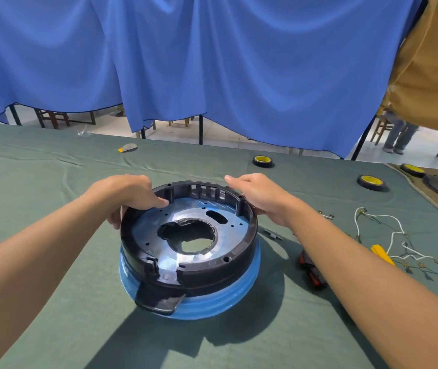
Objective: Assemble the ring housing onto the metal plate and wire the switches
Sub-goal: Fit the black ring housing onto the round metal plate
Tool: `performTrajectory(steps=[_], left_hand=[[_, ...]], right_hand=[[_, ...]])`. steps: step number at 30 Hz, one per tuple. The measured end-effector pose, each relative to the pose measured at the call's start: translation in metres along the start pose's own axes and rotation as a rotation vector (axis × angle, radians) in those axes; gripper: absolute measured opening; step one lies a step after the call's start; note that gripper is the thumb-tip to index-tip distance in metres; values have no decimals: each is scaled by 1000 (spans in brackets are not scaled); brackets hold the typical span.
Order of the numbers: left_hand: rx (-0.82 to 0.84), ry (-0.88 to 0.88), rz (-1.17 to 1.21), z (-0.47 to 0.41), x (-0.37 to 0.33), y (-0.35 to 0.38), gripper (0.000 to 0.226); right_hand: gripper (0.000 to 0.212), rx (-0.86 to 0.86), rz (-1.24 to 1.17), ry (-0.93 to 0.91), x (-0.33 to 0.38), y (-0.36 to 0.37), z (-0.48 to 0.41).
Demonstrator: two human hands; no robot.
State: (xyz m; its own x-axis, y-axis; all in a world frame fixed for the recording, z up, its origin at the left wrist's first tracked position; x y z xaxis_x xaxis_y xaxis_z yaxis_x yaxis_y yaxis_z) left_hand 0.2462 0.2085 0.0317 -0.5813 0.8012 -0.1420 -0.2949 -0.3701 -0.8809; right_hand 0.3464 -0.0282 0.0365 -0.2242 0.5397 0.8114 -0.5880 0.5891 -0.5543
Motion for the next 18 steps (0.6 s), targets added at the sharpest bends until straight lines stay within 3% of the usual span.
performTrajectory(steps=[2,4,9,18], left_hand=[[-165,53,-161,1,-11,-13,49],[-263,149,-179,-1,-25,-18,46],[-192,313,-27,-15,-37,-5,41],[-267,354,36,-15,-34,-8,28]], right_hand=[[43,-8,186,-55,13,-6,7],[37,3,360,-49,19,-9,12],[39,12,396,-30,28,-10,18],[44,-26,430,-97,47,-14,23]])
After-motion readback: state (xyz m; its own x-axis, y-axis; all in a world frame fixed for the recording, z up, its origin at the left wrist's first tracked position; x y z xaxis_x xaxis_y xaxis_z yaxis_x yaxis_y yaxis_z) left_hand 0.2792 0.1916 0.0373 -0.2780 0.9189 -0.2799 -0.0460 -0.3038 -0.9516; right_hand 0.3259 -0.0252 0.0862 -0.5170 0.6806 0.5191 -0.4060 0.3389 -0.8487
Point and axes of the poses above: each hand's wrist, its own z-axis away from the middle knuckle, its own y-axis out of the palm, x = y × z, the point moved 10 cm from there along -z, towards the middle knuckle, and after that the axes turned 9 degrees about x, right-handed, at the moved point
